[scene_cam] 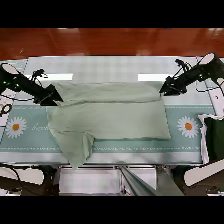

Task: Fold the shirts.

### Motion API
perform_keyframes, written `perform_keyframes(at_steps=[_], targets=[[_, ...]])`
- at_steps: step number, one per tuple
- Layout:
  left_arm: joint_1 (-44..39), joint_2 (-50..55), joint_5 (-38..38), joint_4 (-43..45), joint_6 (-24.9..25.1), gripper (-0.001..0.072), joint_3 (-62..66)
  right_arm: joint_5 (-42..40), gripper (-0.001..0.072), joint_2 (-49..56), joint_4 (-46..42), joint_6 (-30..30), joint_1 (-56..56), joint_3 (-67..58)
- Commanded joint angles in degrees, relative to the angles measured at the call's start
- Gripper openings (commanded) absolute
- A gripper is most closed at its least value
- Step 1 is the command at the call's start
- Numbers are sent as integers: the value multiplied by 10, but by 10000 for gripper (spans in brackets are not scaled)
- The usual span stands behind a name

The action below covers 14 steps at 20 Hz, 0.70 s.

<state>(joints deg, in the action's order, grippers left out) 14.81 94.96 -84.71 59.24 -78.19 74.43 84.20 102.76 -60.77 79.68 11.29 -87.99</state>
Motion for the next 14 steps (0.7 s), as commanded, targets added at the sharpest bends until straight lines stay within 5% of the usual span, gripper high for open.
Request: perform_keyframes(at_steps=[1, 6, 11, 14], targets=[[19, -31, -54, 3, -31, 505, 1, 73, 409, -36, -15, 22, 31, 1], [72, -211, 12, 38, -7, 505, -129, -55, 409, -219, -28, 28, 91, 212], [286, -379, 58, -67, 19, 505, -412, -144, 409, -391, 127, -108, 153, 510], [309, -384, 56, -82, 23, 504, -504, -148, 409, -439, 178, -142, 156, 576]])
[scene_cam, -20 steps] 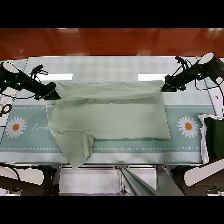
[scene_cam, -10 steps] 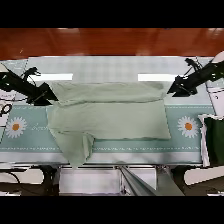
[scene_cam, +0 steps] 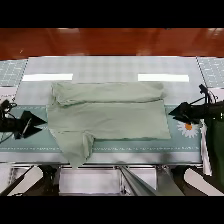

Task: Fold the shirts.

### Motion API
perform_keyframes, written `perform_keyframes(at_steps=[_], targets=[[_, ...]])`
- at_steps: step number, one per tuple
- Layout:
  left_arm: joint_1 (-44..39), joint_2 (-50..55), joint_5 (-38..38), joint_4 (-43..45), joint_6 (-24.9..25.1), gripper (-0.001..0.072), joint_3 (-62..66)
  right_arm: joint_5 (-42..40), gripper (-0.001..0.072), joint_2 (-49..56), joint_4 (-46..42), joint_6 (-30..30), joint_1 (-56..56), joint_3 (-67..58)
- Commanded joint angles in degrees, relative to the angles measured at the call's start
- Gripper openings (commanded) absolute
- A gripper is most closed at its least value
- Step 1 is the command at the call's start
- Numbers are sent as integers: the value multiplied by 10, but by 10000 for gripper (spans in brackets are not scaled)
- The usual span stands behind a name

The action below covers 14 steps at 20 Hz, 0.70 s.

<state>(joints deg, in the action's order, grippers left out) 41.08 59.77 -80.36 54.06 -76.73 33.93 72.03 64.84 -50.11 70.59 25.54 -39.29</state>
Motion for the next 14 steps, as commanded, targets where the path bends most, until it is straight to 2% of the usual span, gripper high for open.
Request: perform_keyframes(at_steps=[1, 3, 9, 14], targets=[[41, -32, 15, -4, 9, 504, -108, -26, 409, -67, 76, -52, 8, 97], [40, -33, 16, 24, 8, 504, -112, -27, 409, -72, 77, -52, -6, 99], [28, -2, 27, 7, 21, 504, -113, -41, 409, -72, 99, -51, -38, 99], [-54, 22, 66, 1, 30, 504, -114, -57, 409, -72, 117, -49, -38, 99]])
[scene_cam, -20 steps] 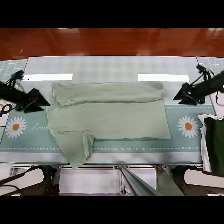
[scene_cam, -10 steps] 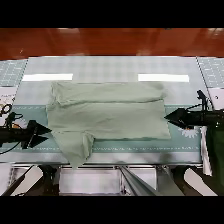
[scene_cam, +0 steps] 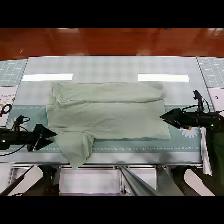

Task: Fold the shirts.

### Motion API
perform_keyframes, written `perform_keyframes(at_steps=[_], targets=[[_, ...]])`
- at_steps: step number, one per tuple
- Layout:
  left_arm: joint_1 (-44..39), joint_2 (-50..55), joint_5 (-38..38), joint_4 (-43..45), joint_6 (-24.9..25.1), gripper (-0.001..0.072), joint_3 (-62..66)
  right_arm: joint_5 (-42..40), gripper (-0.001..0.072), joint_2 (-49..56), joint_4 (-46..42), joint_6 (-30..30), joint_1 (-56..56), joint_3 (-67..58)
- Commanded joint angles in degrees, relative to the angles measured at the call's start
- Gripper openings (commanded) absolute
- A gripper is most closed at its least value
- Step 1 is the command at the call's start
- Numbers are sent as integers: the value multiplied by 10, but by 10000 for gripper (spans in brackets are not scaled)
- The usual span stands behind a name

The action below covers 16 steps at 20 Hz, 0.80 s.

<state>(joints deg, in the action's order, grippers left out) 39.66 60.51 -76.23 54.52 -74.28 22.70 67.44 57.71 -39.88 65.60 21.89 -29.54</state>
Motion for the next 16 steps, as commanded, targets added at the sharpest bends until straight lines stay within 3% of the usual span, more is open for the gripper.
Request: perform_keyframes(at_steps=[1, 5, 6, 7, 10, 13, 16], targets=[[-57, 24, 36, -3, 5, 505, -2, -14, 409, -1, 21, 1, -2, 1], [-107, 70, 66, -8, 6, 498, 1, -15, 409, -1, 47, 1, -2, 0], [-109, 73, 66, -8, 6, 305, 2, -14, 409, -1, 44, 1, -1, -5], [-108, 72, 66, -8, 12, 19, 2, -9, 409, -1, 34, 1, 3, -15], [-108, 69, 51, -10, 19, 17, 1, 49, 409, -1, -12, 9, 72, -35], [-108, 69, 47, -10, 19, 17, 1, 69, 408, -1, -199, 125, 145, -30], [-108, 69, 49, -10, 19, 17, 1, 105, 408, 2, -252, 137, 163, -8]])
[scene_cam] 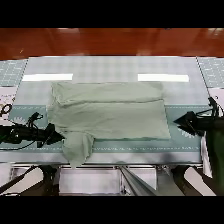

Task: Fold the shirts.

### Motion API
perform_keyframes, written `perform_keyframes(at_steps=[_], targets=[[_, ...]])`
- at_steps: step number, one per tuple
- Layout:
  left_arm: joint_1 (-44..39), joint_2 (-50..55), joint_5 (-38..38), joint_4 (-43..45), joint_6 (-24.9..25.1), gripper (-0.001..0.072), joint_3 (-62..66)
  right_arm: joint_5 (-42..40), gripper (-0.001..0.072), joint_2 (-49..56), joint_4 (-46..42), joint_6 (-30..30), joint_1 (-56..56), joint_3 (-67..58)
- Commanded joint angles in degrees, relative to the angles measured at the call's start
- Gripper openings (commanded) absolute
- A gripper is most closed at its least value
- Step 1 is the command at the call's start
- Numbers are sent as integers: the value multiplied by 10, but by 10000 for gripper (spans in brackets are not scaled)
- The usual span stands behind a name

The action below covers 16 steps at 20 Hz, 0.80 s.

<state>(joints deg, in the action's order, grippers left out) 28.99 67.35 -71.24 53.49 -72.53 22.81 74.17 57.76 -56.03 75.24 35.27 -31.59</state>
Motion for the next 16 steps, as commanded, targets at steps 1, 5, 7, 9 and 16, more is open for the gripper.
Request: perform_keyframes(at_steps=[1, 5, 7, 9, 16], targets=[[-1, 1, 1, 1, 1, 17, 0, 36, 408, 4, -76, 40, 28, 22], [-1, 1, 11, 0, 1, 17, 0, 30, 408, 44, -31, 26, 26, 30], [-1, 1, 12, 0, 1, 17, 0, 29, 408, 77, -4, 9, 26, 30], [-1, 1, 14, 0, 1, 17, 0, 23, 408, 107, 14, -2, 23, 30], [-1, 1, 25, -13, 1, 17, 0, -68, 163, 155, 88, -20, -109, 23]])
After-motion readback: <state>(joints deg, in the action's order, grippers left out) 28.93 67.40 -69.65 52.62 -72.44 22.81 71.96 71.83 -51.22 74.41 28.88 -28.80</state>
